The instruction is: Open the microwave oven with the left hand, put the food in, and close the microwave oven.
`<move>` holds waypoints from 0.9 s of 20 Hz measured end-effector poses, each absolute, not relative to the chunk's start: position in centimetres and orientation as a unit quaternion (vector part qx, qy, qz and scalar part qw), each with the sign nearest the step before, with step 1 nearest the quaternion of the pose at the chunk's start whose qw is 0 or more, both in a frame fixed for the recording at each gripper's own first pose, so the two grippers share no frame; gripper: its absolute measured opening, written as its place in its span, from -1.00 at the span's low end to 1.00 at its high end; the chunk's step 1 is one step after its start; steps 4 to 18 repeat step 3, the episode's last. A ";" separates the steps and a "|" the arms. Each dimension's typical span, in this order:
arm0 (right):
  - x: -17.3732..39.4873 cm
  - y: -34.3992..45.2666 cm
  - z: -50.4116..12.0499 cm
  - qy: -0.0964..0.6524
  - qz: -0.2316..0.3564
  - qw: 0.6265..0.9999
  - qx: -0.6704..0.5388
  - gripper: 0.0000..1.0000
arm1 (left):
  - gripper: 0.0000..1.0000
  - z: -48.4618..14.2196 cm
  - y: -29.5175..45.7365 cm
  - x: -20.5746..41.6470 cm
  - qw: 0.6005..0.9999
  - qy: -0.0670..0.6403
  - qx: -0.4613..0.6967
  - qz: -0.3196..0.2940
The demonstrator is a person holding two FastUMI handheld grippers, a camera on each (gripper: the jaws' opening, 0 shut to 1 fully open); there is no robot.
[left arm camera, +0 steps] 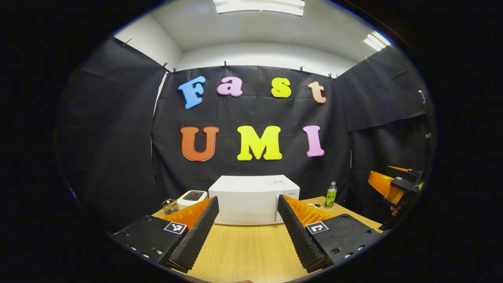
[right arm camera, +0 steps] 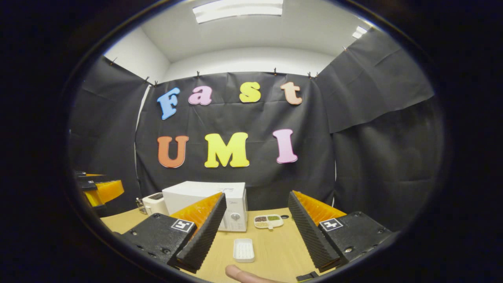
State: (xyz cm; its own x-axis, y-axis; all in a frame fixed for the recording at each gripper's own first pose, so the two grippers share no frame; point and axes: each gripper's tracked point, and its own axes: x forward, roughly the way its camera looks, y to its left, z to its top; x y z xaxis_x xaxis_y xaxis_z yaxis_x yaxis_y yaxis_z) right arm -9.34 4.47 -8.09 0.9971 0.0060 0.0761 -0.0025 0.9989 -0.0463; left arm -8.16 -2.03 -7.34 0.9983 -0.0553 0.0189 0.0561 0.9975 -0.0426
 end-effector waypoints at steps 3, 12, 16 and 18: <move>-9.5 4.5 -8.0 -0.041 0.003 0.999 -0.023 0.83 | 0.89 -7.7 -1.9 -8.1 0.999 -0.006 -0.022 -0.028; -9.5 4.5 -8.0 -0.041 0.003 0.999 -0.023 0.83 | 0.89 -7.7 -1.9 -8.1 0.999 -0.006 -0.022 -0.028; -9.5 4.5 -8.0 -0.041 0.003 0.999 -0.023 0.83 | 0.89 -7.7 -1.9 -8.1 0.999 -0.006 -0.022 -0.028; -9.5 4.5 -8.0 -0.041 0.003 0.999 -0.023 0.83 | 0.89 -7.7 -1.9 -8.1 0.999 -0.006 -0.022 -0.028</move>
